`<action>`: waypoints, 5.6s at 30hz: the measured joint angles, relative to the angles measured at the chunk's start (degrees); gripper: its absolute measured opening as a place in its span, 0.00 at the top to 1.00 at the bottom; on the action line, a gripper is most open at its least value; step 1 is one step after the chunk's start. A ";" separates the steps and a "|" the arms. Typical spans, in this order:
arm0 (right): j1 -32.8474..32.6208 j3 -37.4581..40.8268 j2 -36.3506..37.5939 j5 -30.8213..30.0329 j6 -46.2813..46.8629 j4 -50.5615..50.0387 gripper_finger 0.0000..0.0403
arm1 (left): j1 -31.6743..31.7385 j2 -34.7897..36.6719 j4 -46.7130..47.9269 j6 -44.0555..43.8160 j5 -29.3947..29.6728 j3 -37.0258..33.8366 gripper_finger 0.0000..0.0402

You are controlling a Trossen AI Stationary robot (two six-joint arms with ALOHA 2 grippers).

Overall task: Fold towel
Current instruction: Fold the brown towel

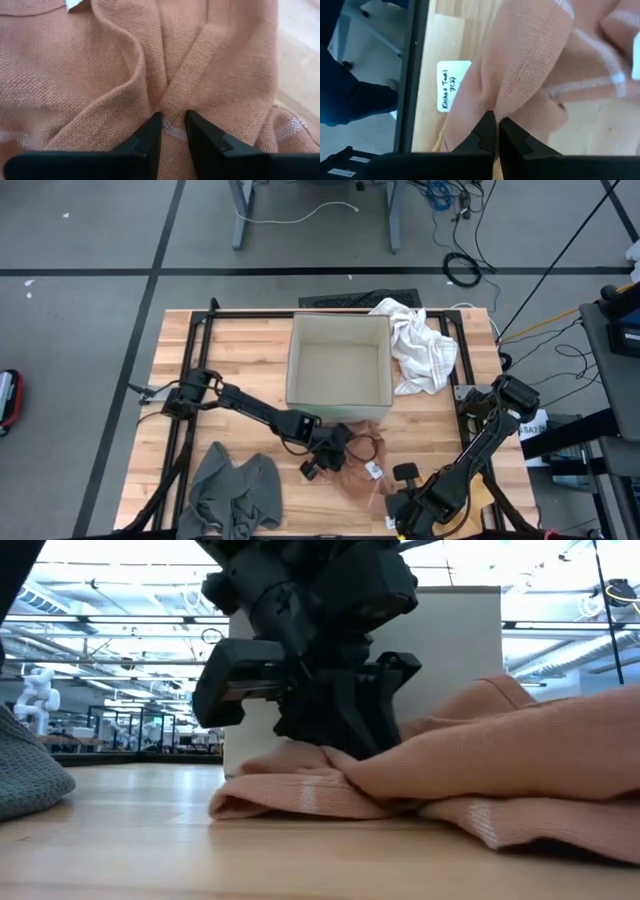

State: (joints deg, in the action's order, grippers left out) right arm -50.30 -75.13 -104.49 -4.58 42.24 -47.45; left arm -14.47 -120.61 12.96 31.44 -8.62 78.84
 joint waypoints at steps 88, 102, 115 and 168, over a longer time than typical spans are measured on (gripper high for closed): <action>1.19 0.00 11.02 -22.61 1.51 -7.66 0.55 | -8.90 12.91 5.84 -12.95 31.20 -2.13 0.79; 12.09 0.44 7.31 -28.63 0.45 -1.43 0.57 | -11.24 12.91 6.18 -12.88 35.16 -2.13 0.79; 16.23 9.22 7.28 -27.00 8.16 10.66 0.59 | -11.77 12.91 6.72 -12.74 36.52 -2.13 0.79; 8.23 3.97 1.79 -16.29 -39.21 30.57 1.00 | -4.40 13.81 -7.61 -6.71 -7.22 -2.14 0.79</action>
State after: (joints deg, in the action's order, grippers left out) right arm -42.07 -71.17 -102.69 -20.86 3.03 -16.89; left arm -18.87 -106.80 5.35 24.73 -15.83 76.70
